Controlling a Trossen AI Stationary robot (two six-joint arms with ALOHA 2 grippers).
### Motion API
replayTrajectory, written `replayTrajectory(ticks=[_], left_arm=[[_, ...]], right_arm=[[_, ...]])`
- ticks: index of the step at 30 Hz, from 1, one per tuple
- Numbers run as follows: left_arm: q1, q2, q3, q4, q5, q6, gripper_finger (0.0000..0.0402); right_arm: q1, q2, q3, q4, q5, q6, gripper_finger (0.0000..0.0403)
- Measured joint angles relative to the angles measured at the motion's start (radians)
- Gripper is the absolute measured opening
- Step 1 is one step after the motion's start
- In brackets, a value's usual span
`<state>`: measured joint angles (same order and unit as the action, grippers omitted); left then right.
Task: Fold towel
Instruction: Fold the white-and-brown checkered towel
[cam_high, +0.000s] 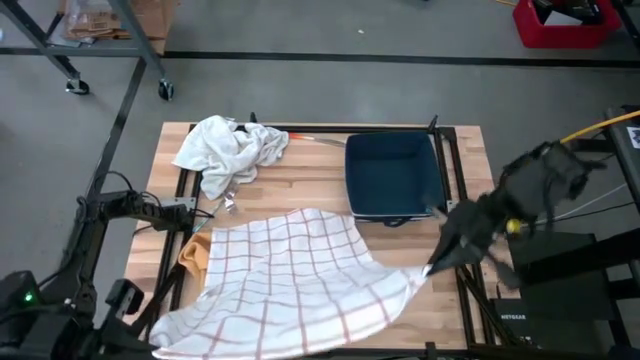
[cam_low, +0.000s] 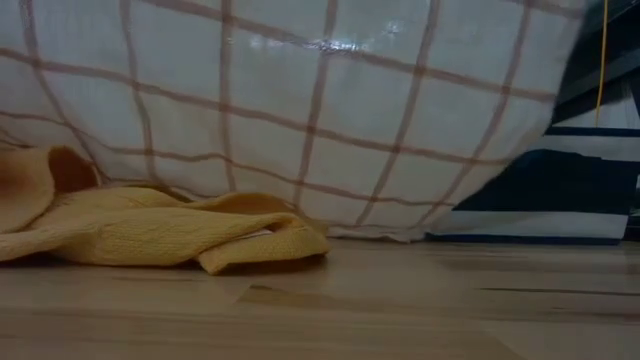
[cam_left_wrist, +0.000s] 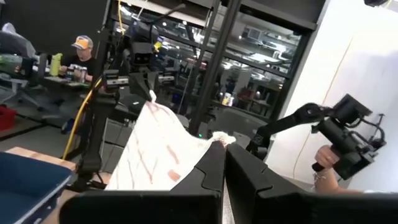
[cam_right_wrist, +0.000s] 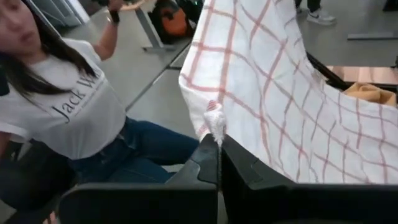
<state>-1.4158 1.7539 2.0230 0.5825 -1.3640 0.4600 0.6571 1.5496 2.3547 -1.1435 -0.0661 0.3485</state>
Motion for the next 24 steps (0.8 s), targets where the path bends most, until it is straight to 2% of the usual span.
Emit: replayTrajectory(ticks=[4,7,10,15,20,24], left_arm=[[-0.002,0.022,0.0,-0.023,0.008,-0.065,0.0],[0.0,0.042,-0.001,-0.029,0.06,-0.087,0.0],[0.001,0.05,-0.001,-0.023,0.12,-0.107,0.0],[0.001,0.059,-0.001,-0.031,0.134,-0.169,0.0],[0.015,0.059,-0.001,-0.101,0.138,-0.256,0.0],[0.051,0.061,-0.001,-0.223,0.14,-0.391,0.0]], right_arm=[[0.094,0.061,0.0,0.075,0.063,0.023,0.0005],[0.158,0.101,0.0,0.166,0.112,0.025,0.0005],[0.217,0.133,0.0,0.256,0.205,0.024,0.0005],[0.303,0.173,0.0,0.328,0.389,0.028,0.0005],[0.363,0.209,0.0,0.349,0.508,0.049,0.0005],[0.388,0.234,0.0,0.404,0.563,0.048,0.0005]])
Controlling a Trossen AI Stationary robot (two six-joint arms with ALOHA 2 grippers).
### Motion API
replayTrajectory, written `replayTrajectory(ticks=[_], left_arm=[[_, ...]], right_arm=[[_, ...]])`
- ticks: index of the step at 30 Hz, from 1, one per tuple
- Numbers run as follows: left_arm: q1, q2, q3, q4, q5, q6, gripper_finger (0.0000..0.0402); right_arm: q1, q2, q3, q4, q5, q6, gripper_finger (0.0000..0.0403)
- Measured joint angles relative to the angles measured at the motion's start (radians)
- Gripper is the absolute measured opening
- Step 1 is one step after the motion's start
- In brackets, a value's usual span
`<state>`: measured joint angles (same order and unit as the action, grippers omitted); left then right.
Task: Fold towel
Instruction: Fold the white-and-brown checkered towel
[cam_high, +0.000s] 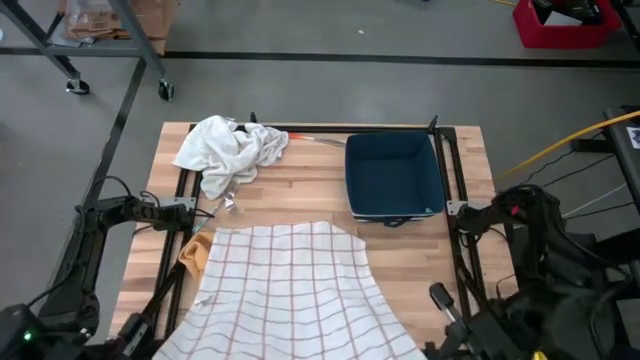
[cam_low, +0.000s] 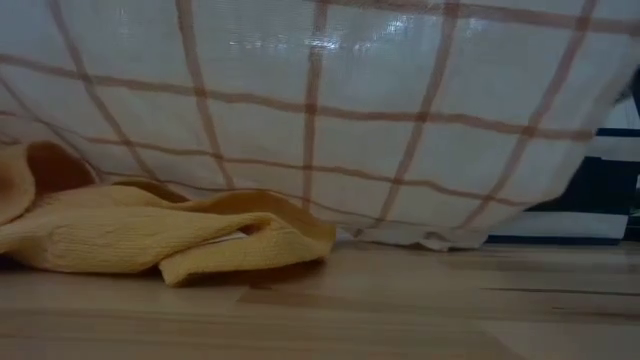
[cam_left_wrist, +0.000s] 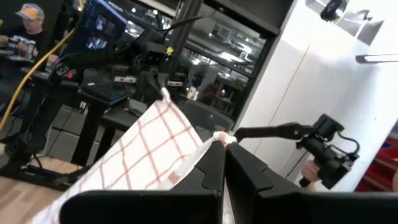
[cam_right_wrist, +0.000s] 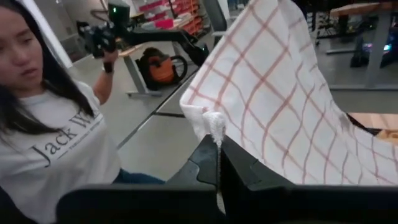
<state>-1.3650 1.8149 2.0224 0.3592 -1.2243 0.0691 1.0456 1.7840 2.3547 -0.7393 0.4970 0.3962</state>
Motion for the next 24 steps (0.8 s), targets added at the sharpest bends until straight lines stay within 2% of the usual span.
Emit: replayTrajectory(ticks=[7,10,14,16,19,24], left_arm=[[0.081,0.016,-0.006,-0.229,0.089,-0.231,0.0],[0.114,0.021,-0.002,-0.273,0.126,-0.333,0.0],[0.136,0.042,-0.004,-0.284,0.139,-0.356,0.0],[0.136,0.042,-0.005,-0.276,0.138,-0.336,0.0],[0.134,0.03,-0.003,-0.254,0.077,-0.254,0.0],[0.103,0.011,-0.002,-0.259,-0.151,-0.068,0.0]], right_arm=[[0.011,0.014,0.0,0.034,0.019,-0.003,0.0005],[0.011,0.014,0.0,0.036,0.02,-0.004,0.0005],[0.008,0.014,0.0,0.035,0.024,-0.014,0.0005],[0.008,0.014,0.0,0.034,0.061,-0.033,0.0005],[0.008,0.012,0.0,0.025,0.167,-0.06,0.0005],[0.007,-0.019,0.0,-0.067,0.312,-0.094,0.0005]])
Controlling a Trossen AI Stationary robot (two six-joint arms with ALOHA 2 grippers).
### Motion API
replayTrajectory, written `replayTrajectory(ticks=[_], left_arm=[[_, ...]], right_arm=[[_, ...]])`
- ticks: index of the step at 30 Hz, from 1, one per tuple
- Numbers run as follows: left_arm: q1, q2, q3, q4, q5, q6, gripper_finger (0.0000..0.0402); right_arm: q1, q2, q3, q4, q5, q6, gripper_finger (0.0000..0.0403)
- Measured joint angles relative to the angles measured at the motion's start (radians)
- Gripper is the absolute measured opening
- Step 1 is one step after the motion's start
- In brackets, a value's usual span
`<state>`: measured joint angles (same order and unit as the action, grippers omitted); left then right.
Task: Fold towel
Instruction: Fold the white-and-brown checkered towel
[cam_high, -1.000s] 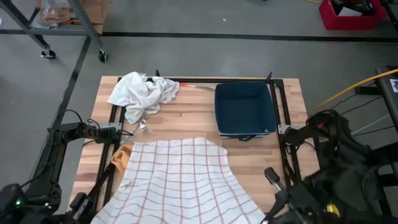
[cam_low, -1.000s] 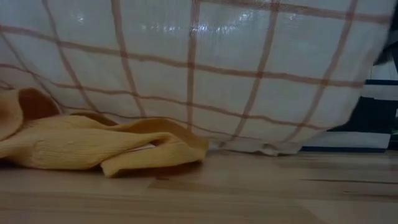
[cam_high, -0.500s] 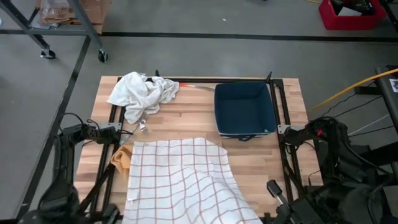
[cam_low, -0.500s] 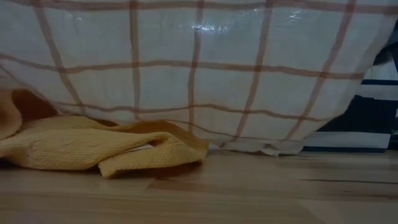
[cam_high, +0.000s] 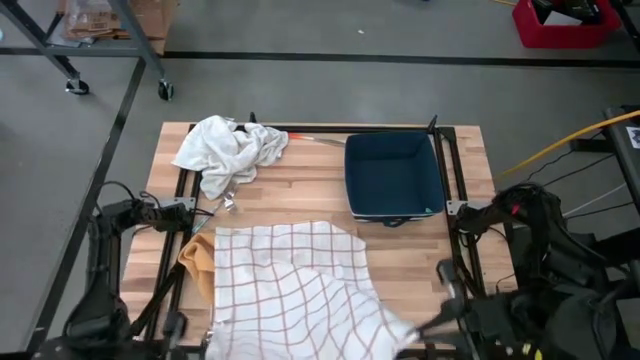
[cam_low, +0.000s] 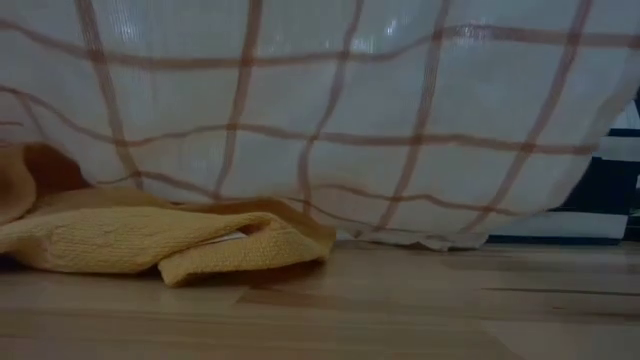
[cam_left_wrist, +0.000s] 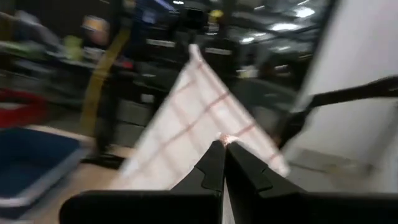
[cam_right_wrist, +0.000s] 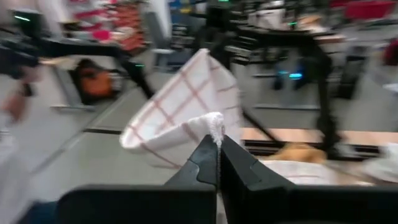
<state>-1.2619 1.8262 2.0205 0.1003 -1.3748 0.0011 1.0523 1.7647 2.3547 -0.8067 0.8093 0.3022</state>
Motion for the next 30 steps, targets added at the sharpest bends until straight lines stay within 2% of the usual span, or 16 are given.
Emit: replayTrajectory(ticks=[3,4,14,17,21,24,26,28,30], left_arm=[[-0.013,-0.016,0.0,0.017,-0.179,0.12,0.0],[-0.015,-0.023,0.0,0.013,-0.192,0.159,0.0],[0.011,-0.056,0.0,0.012,-0.196,0.484,0.0],[0.024,-0.064,0.0,0.009,-0.196,0.592,0.0],[0.05,-0.105,0.0,0.007,-0.196,0.658,0.0],[0.071,-0.147,0.0,-0.067,-0.197,0.636,0.0],[0.083,-0.179,0.0,-0.18,-0.196,0.558,0.0],[0.094,-0.211,0.0,-0.354,-0.196,0.41,0.0],[0.101,-0.244,0.0,-0.579,-0.196,0.195,0.0]], right_arm=[[-0.02,-0.019,0.001,-0.094,0.096,0.002,0.0005],[-0.029,-0.026,0.001,-0.131,0.121,0.005,0.0005],[-0.207,-0.056,0.001,-0.55,0.137,0.16,0.0005],[-0.263,-0.056,0.001,-0.642,0.099,0.166,0.0005],[-0.343,-0.056,0.001,-0.715,0.04,0.165,0.0005],[-0.4,-0.057,0.0,-0.764,-0.007,0.163,0.0005],[-0.437,-0.057,-0.014,-0.763,-0.044,0.127,0.0005],[-0.463,-0.056,-0.016,-0.763,-0.083,0.08,0.0005],[-0.492,-0.057,-0.025,-0.763,-0.121,0.051,0.0005]])
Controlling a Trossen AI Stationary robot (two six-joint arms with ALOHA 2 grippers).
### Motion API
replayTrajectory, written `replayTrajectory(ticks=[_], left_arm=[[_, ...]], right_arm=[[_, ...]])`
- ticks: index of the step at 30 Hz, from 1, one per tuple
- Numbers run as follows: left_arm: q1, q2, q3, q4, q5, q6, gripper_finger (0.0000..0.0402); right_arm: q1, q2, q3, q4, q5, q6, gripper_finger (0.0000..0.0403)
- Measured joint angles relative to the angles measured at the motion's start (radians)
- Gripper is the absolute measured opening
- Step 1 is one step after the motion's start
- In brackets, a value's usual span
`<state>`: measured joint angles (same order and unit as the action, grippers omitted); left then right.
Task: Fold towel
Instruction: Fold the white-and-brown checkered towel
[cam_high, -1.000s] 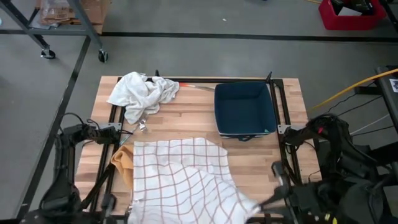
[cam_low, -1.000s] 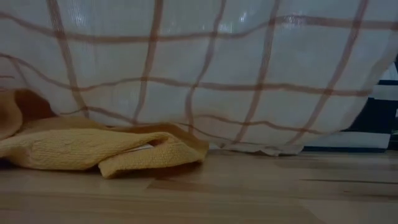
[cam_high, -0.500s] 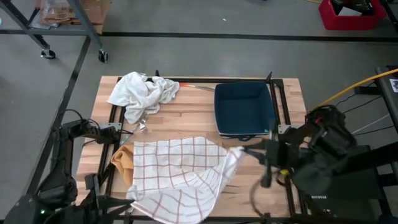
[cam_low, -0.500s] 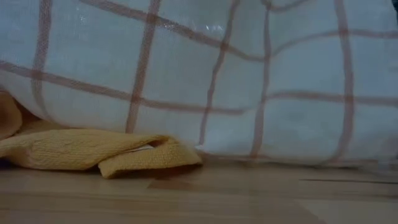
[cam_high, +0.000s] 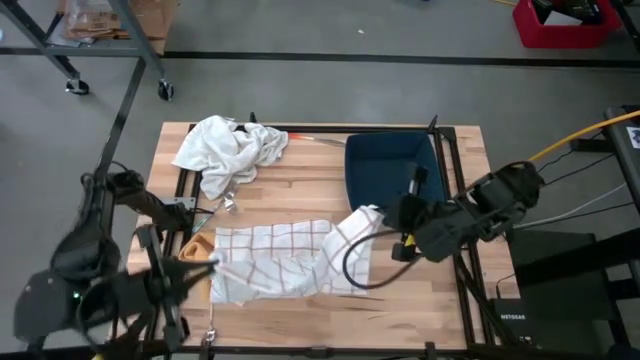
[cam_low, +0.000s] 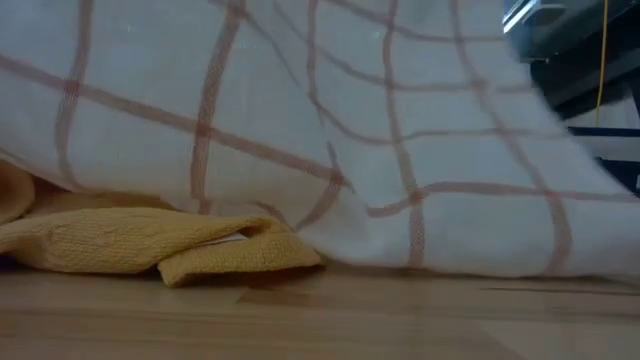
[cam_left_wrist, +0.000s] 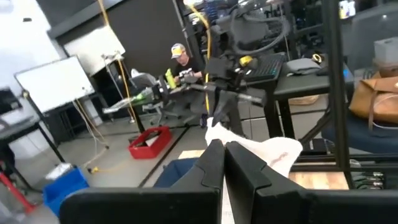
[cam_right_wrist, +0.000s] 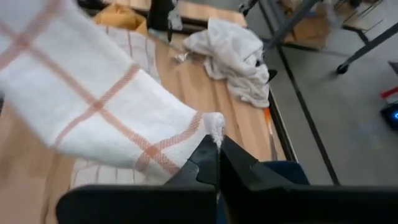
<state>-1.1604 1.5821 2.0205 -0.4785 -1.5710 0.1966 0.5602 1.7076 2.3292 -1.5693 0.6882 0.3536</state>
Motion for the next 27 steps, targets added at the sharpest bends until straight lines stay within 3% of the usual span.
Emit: replayTrajectory(ticks=[8,10,11,15,23,27], left_arm=[[0.003,-0.06,0.0,-0.916,0.0,-1.04,0.0],[0.003,-0.059,-0.001,-1.085,0.01,-1.24,0.0],[0.004,-0.06,-0.007,-1.092,0.025,-1.298,0.0],[0.014,-0.084,-0.051,-1.066,0.065,-1.226,0.0],[0.081,-0.172,-0.235,-1.092,0.142,-1.353,0.0],[0.138,-0.252,-0.371,-1.092,0.215,-1.447,0.0]], right_arm=[[-0.087,0.0,-0.069,-0.002,-0.085,-0.044,0.0005],[-0.106,0.0,-0.101,-0.001,-0.109,-0.047,0.0005],[-0.117,0.0,-0.118,-0.001,-0.121,-0.049,0.0005],[-0.169,-0.001,-0.188,0.012,-0.197,-0.102,0.0005],[-0.319,-0.01,-0.285,0.188,-0.454,-0.304,0.0005],[-0.4,-0.011,-0.305,0.206,-0.528,-0.361,0.0005]])
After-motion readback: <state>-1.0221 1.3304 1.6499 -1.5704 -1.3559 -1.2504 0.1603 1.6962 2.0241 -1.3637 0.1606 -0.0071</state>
